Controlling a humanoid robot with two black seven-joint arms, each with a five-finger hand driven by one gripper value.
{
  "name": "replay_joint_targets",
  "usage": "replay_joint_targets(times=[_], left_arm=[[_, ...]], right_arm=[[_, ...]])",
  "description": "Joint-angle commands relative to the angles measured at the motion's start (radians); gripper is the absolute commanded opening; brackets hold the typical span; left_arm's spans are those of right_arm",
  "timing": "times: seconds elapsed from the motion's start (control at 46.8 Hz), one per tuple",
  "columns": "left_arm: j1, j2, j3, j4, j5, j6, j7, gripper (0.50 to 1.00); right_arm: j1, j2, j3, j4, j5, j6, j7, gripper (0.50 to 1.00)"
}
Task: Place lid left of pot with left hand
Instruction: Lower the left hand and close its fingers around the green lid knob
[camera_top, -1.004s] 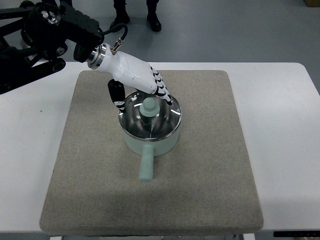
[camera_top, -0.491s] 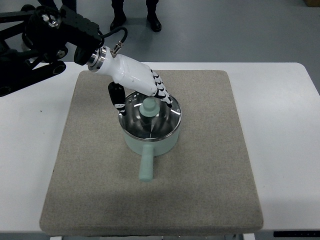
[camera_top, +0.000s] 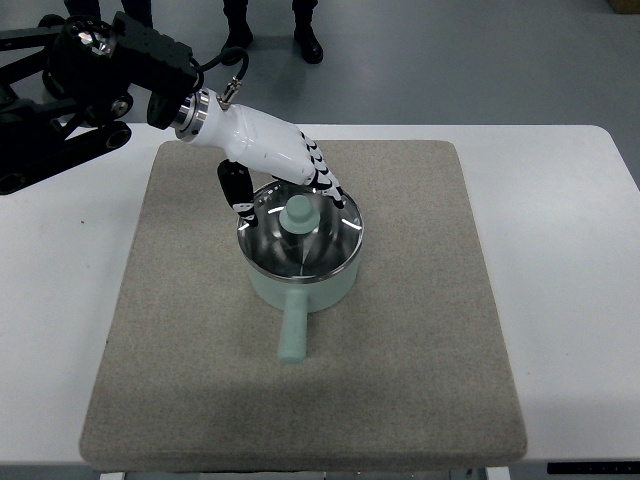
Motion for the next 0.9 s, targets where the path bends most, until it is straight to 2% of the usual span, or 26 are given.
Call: replay_joint_targets(times=[0.0,0.064,0.235,0.342,0.427,0.491,0.876], left_arm=[[0.008,-0.005,0.000,0.007,0.000,0.000,0.000,0.900],[0.009,-0.007,-0.001,0.013,0.002,0.000,0.000,0.849],[0.011,-0.014,-0.004,0.017,-0.001,0.002,0.000,0.827],[0.009,-0.014,-0.035,0.019,-0.003,0.002,0.000,0.848],[0.011,-0.013,-0.046,0.019,-0.003,0.002,0.000,0.921],[0.011,-0.011,-0.046,0.016,-0.001,0.002,0.000,0.932],[-0.003,-0.011,-0.044,0.010,0.000,-0.008,0.000,0.930]], right_arm=[[0.000,0.000,0.001,0.000,0.000,0.000,0.000,0.924],[0.000,0.000,0.000,0.000,0.000,0.000,0.000,0.924],[0.001,0.000,0.001,0.000,0.000,0.000,0.000,0.924],[0.000,0.000,0.000,0.000,0.000,0.000,0.000,0.924],[0.001,0.000,0.001,0.000,0.000,0.000,0.000,0.924],[0.000,0.000,0.001,0.000,0.000,0.000,0.000,0.924],[0.000,0.000,0.000,0.000,0.000,0.000,0.000,0.924]])
